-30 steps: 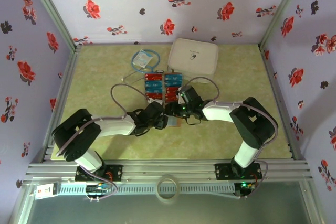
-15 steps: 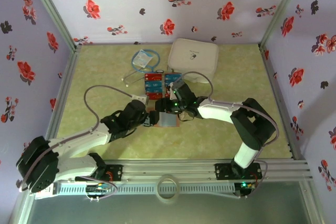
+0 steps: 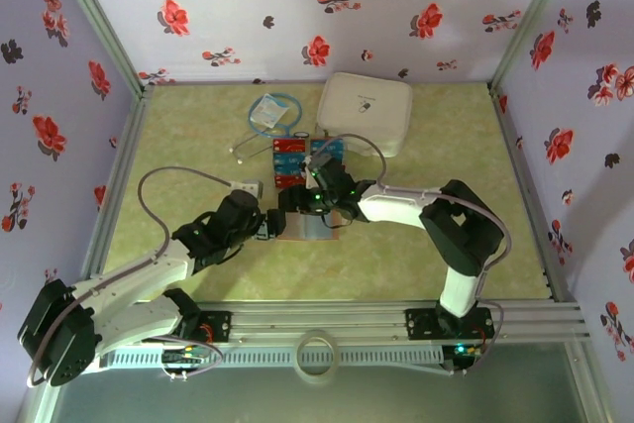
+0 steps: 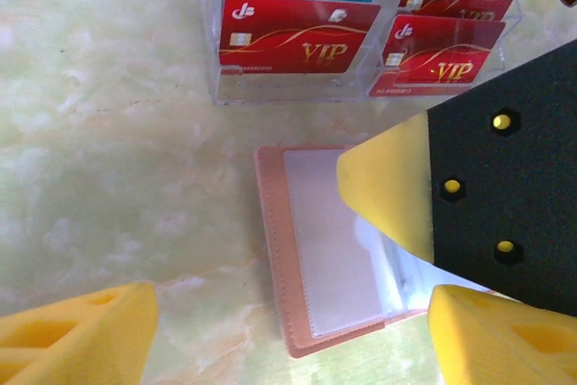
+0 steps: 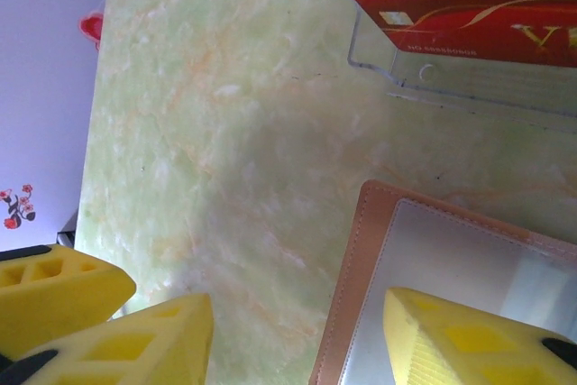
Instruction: Put the credit cards into the card holder
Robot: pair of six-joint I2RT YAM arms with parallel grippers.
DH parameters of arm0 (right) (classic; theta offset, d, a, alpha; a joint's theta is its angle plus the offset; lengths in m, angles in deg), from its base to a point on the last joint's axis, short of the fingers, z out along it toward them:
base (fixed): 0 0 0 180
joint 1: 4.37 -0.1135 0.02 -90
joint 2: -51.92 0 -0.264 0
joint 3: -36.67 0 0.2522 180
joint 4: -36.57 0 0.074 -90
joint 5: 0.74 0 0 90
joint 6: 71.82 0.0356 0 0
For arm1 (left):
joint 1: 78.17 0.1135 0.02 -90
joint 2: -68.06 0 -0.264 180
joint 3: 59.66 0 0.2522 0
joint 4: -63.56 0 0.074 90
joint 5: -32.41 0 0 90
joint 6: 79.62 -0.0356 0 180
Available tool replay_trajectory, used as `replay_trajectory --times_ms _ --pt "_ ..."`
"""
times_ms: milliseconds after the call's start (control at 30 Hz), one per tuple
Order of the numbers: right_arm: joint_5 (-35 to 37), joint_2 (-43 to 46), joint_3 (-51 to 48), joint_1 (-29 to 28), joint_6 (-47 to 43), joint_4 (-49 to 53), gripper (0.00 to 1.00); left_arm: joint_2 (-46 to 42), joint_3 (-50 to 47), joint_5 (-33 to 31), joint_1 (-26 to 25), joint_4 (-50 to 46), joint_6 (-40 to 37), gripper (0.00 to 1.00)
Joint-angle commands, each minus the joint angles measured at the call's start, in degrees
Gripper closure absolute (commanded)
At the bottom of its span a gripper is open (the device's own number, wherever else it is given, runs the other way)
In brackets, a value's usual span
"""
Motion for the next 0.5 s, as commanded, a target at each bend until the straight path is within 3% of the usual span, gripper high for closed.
replay_trajectory --times_ms 0,467 --pt "-0.26 -2.43 1.66 -1.46 0.59 2.38 0.47 -1.67 0.02 -1.82 0.85 2.47 1.84 0.20" --pt "-1.05 -6.05 0.74 -1.65 1.44 -0.45 0.47 -1.14 -1.06 -1.83 1.34 2.83 2.72 0.16"
